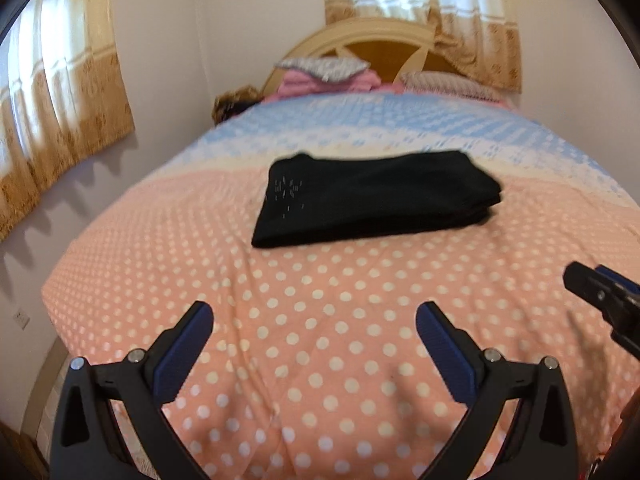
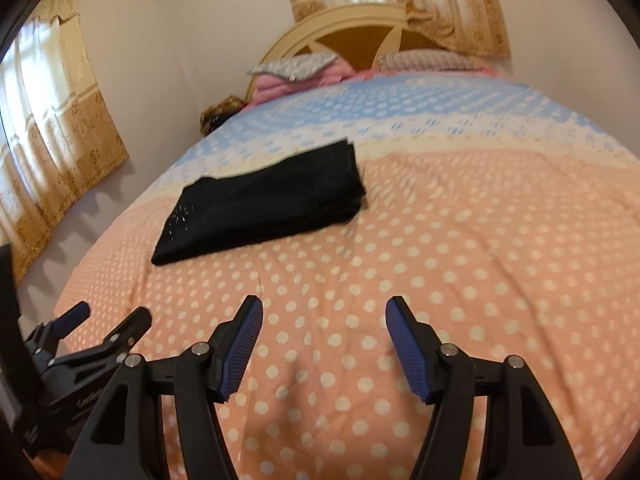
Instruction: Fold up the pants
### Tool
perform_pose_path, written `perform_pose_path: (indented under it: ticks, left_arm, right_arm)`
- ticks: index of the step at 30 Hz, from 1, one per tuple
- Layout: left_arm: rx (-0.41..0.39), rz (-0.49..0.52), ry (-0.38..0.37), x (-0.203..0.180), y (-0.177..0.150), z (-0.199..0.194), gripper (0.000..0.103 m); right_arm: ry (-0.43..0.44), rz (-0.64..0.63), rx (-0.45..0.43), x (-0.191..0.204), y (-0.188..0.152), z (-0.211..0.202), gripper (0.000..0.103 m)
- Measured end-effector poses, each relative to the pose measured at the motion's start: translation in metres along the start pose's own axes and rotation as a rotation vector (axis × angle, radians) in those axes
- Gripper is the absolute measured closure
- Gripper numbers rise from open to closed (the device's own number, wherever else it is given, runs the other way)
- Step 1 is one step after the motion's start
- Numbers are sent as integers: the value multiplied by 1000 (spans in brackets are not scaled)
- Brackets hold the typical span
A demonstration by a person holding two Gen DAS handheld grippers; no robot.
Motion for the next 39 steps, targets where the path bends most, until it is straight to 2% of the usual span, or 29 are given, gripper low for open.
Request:
perform_pose_path:
  ticks: [8,16,22,30,34,39]
  left_arm:
    - [-55,-58,-56,0,8,-44,0]
    - [-158,-26,21,-2,19,-82,0]
    - [-165,-31,85,2,21,-93,0]
    - [-164,-34,80,3,23,-96,0]
    - [-161,-40,80,6,23,-95,0]
    - [-148,-55,65,8,23,-93,0]
  right_arm:
    - [-9,-36,-72,15,-1,-47,37]
    - [-11,-41,-178,22,8,-95,37]
    - [9,-47,-247,25,14,-121,36]
    - [4,-61,-319,31,35,-138,31]
    - [29,-33,-317,36,54,-136,30]
    - [28,-29,-315,42,47,-133,30]
Point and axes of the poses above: each gripper's, at about its wrist camera, not at the fingertips, and z roughly the way its jaws point, x to its left, y to its top, the point moved 6 cm from there along z, roughly the way its jaws point, and after that the axes turned 2 degrees about -y, right-handed, at the moved point
